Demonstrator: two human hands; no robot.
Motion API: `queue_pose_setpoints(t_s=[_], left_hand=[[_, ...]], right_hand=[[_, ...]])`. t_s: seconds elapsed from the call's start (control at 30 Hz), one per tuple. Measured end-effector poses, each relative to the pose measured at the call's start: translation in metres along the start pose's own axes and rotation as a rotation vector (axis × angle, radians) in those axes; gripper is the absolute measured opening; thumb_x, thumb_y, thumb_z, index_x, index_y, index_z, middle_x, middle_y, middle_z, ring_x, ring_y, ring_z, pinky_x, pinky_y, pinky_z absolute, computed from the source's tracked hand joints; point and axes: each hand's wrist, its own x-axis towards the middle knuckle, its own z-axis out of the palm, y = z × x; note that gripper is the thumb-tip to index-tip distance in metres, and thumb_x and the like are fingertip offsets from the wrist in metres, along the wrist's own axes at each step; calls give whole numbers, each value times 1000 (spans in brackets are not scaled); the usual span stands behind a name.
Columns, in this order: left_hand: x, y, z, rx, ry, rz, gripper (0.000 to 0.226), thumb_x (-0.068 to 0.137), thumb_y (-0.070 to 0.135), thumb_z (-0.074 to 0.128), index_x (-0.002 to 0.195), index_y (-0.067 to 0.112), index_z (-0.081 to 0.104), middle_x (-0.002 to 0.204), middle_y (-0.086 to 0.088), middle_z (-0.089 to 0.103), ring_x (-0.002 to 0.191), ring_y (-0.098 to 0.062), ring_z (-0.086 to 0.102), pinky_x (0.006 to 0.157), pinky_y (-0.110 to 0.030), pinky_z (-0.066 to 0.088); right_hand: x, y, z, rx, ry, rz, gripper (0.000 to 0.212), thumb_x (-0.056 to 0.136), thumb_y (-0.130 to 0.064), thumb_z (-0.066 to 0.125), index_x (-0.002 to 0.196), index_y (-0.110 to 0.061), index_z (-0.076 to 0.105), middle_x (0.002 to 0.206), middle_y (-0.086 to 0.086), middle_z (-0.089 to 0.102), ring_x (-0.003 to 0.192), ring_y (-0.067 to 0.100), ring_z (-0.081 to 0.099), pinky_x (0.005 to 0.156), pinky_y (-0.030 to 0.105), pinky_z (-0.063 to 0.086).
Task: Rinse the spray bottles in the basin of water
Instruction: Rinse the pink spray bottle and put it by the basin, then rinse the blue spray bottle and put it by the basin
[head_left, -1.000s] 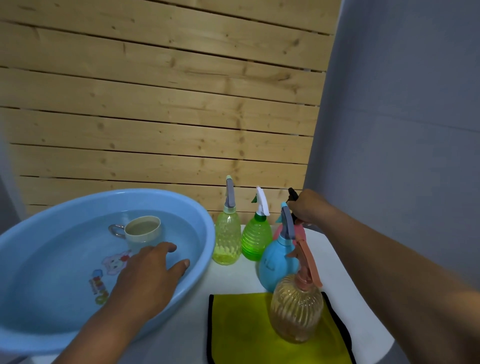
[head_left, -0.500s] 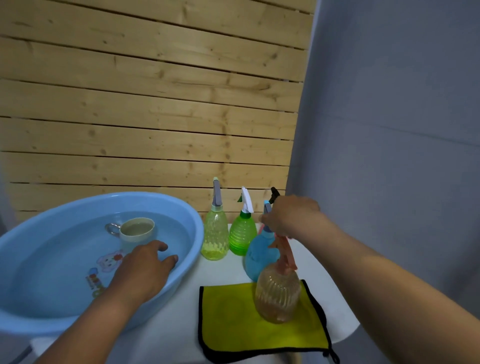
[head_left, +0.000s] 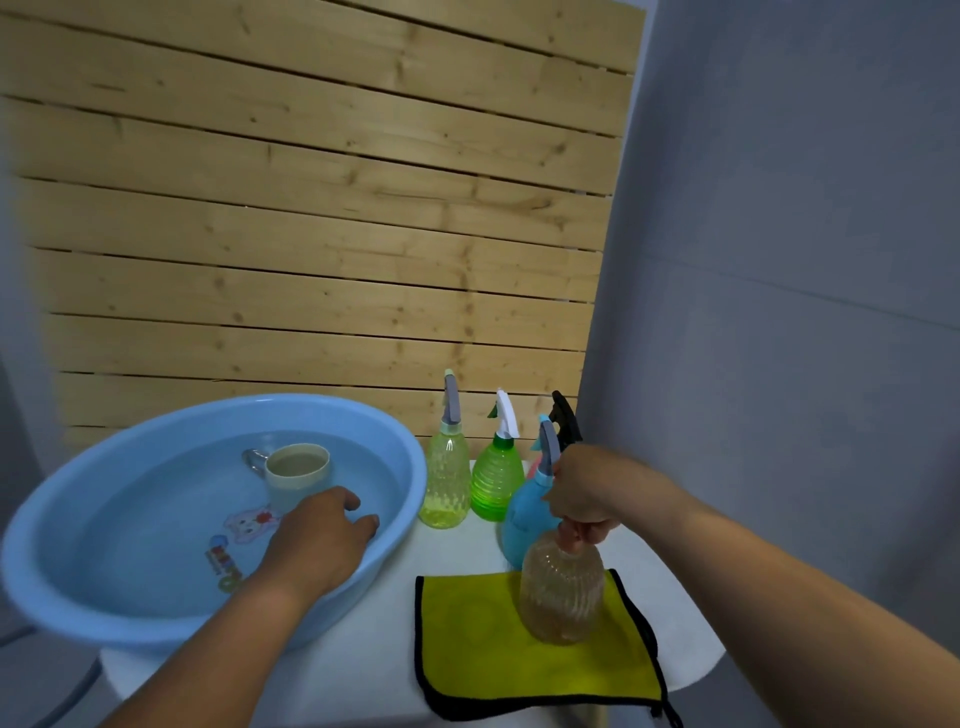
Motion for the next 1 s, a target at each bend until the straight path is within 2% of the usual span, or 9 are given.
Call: queue_pose_setpoints(t_s=[0.1, 0.17, 0.23, 0.37, 0.5, 0.67, 0.83, 0.9, 1.0], left_hand=[[2, -1, 1, -12, 0, -4, 44, 91, 41, 63, 131, 22, 56, 135, -5, 57, 123, -26, 53, 93, -31, 39], [3, -2, 2, -19, 0, -5, 45, 91, 41, 63, 131, 22, 56, 135, -5, 57, 122, -25, 54, 91, -30, 39], [4, -2, 3, -24, 2, -9, 45, 91, 42, 63, 131, 23, 56, 134, -4, 58, 121, -24, 54, 87, -29, 37], [4, -3, 2, -20, 8, -7, 43, 91, 42, 63, 129, 24, 56, 133, -2, 58, 121, -23, 54, 85, -28, 35], [4, -4, 3, -21, 12, -7, 42, 91, 42, 62, 129, 24, 57, 131, -3, 58, 119, -24, 55, 85, -27, 36], [5, -6, 5, -31, 20, -2, 41, 91, 43, 62, 127, 25, 57, 130, -3, 59, 117, -23, 56, 84, -27, 38], [6, -7, 6, -42, 30, 4, 40, 90, 43, 63, 126, 25, 58, 125, -1, 60, 114, -22, 56, 83, -28, 36], [6, -7, 6, -48, 28, 8, 40, 90, 43, 63, 126, 25, 58, 125, -1, 60, 114, -22, 56, 83, -28, 37], [6, -7, 6, -40, 26, 17, 40, 90, 43, 63, 126, 26, 57, 123, 0, 59, 114, -22, 56, 83, -28, 37]], right_hand=[[-4, -15, -12, -48, 38, -41, 11, 87, -8, 54, 83, -7, 64, 68, 2, 69, 53, 17, 56, 61, 29, 50], [-6, -29, -22, -51, 66, -87, 10, 82, -8, 58, 75, -13, 62, 76, 1, 75, 55, 18, 58, 70, 31, 56], [-7, -43, -29, -29, 74, -116, 10, 83, -8, 59, 76, -16, 59, 87, 6, 77, 59, 20, 61, 80, 33, 57], [1, -68, -31, -57, 55, -128, 8, 84, -8, 59, 82, -12, 66, 98, 5, 76, 59, 15, 58, 75, 28, 54], [21, -82, -19, -82, 92, -130, 6, 88, -8, 57, 87, -10, 62, 90, 7, 72, 72, 20, 60, 86, 33, 54], [47, -80, -5, -67, 173, -125, 16, 83, -3, 61, 70, -8, 53, 66, 6, 58, 62, 23, 55, 63, 30, 47], [59, -75, 5, -102, 246, -153, 15, 86, -6, 57, 75, -9, 48, 70, 3, 49, 56, 17, 44, 45, 25, 33], [64, -73, 9, -94, 265, -179, 6, 89, -11, 58, 87, -9, 52, 79, 2, 53, 65, 18, 49, 46, 26, 33], [66, -71, 7, 13, 272, -189, 15, 89, -24, 64, 89, -10, 57, 88, 5, 64, 74, 23, 61, 58, 29, 48]])
